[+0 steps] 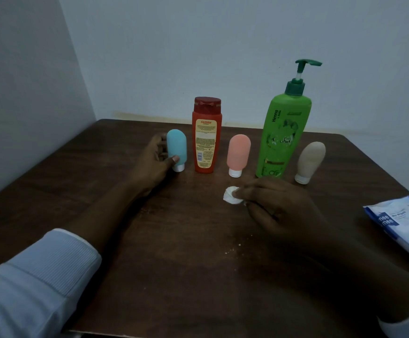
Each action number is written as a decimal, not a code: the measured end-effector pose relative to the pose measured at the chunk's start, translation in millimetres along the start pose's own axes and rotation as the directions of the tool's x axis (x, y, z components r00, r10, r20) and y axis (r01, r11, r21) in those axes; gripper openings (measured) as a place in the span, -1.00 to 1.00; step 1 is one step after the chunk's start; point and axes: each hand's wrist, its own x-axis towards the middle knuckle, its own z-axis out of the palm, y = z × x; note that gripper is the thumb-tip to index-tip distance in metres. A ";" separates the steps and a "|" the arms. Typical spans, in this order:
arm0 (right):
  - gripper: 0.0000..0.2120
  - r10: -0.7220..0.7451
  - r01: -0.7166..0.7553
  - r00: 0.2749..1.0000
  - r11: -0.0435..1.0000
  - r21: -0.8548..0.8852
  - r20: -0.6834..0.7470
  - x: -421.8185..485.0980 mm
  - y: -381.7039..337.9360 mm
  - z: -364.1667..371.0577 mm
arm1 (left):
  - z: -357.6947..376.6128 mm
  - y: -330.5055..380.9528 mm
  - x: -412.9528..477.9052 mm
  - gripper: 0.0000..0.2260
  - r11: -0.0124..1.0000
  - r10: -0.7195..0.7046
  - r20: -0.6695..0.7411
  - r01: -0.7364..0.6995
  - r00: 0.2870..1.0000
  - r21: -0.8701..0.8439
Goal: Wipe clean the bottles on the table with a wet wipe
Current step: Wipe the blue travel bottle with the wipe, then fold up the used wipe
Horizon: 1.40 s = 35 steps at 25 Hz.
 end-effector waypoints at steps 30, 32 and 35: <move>-0.76 0.223 -0.198 0.947 0.972 0.125 -0.230 5.5 1.9 -2.2 | 70.1 58.2 -97.9 -0.88 0.961 0.275 0.012 -0.275 0.961 -0.012; -0.80 0.278 -0.226 0.919 0.953 0.204 -0.280 7.7 -0.3 -4.5 | 80.0 66.6 -109.5 -0.85 0.975 0.135 0.179 -0.099 0.975 -0.197; -0.80 0.395 -0.268 0.861 0.887 0.376 -0.319 8.5 -10.2 -15.7 | 88.3 76.1 -116.4 -0.83 0.925 0.062 0.259 0.042 0.964 -0.377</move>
